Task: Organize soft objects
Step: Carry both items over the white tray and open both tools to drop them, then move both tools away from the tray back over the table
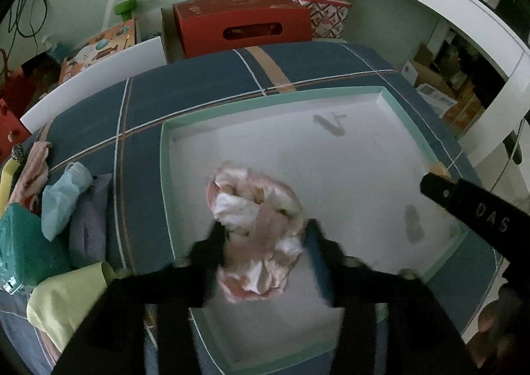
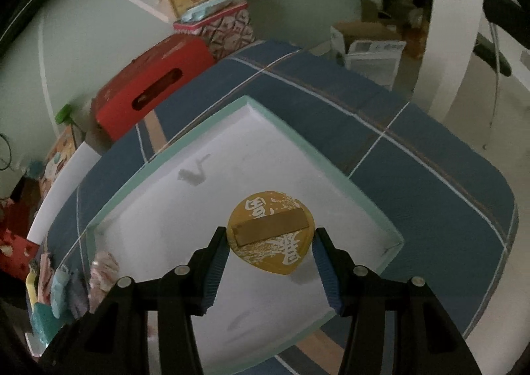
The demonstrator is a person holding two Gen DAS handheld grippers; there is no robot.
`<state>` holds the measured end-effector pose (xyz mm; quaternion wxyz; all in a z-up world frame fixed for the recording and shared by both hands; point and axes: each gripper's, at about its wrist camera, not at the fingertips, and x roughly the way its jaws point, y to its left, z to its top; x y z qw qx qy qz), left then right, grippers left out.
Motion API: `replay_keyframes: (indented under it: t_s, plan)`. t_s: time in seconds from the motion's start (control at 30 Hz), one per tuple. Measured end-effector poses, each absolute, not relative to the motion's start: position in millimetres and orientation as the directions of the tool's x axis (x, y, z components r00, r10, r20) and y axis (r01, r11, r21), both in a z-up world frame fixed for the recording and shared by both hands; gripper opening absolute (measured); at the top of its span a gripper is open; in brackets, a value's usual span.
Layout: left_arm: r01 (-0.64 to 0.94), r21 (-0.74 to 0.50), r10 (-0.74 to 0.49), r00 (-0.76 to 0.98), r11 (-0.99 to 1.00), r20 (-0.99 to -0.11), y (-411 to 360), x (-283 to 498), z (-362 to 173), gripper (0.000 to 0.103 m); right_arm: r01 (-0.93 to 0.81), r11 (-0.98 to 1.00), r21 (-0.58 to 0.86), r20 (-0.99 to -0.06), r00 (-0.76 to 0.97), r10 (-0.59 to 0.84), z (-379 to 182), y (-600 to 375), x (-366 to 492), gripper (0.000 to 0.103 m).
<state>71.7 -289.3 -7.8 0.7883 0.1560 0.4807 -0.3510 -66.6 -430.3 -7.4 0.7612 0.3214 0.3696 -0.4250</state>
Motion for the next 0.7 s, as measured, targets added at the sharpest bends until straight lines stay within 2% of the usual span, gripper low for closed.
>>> replay_keyframes:
  t_s: [0.07,0.1,0.2,0.27,0.33,0.53,0.7]
  plan:
    - [0.695,-0.115,-0.420,0.287,0.710,-0.861,-285.7,74.9,-7.1,0.081,0.889,0.429,0.162,-0.831,0.357,-0.426,-4.3,-429.4,-69.5,0.065]
    - [0.688,-0.127,-0.427,0.285,0.715,-0.858,-282.9,76.9,-6.3,0.081,0.890,0.428,0.157,-0.831,0.353,-0.429,-4.3,-427.6,-64.2,0.070]
    - [0.659,-0.136,-0.421,0.297,0.740,-0.857,-273.9,83.9,-4.9,0.082,0.890,0.434,0.138,-0.831,0.343,-0.439,-1.5,-425.6,-62.9,0.071]
    - [0.627,-0.133,-0.406,0.316,0.767,-0.857,-262.0,89.2,-2.2,0.089,0.887,0.443,0.128,-0.834,0.338,-0.436,-2.1,-424.3,-58.6,0.073]
    - [0.604,-0.144,-0.408,0.325,0.784,-0.853,-248.9,94.0,2.1,0.090,0.880,0.459,0.120,-0.835,0.339,-0.433,-2.2,-421.8,-53.9,0.086]
    - [0.505,-0.135,-0.374,0.407,0.852,-0.833,-200.1,111.7,23.2,0.090,0.837,0.535,0.115,-0.835,0.374,-0.404,-1.6,-408.0,-36.9,0.088]
    - [0.354,-0.102,-0.277,0.488,0.930,-0.828,-140.7,128.5,31.4,0.091,0.797,0.587,0.139,-0.837,0.412,-0.361,-2.3,-393.2,-23.7,0.088]
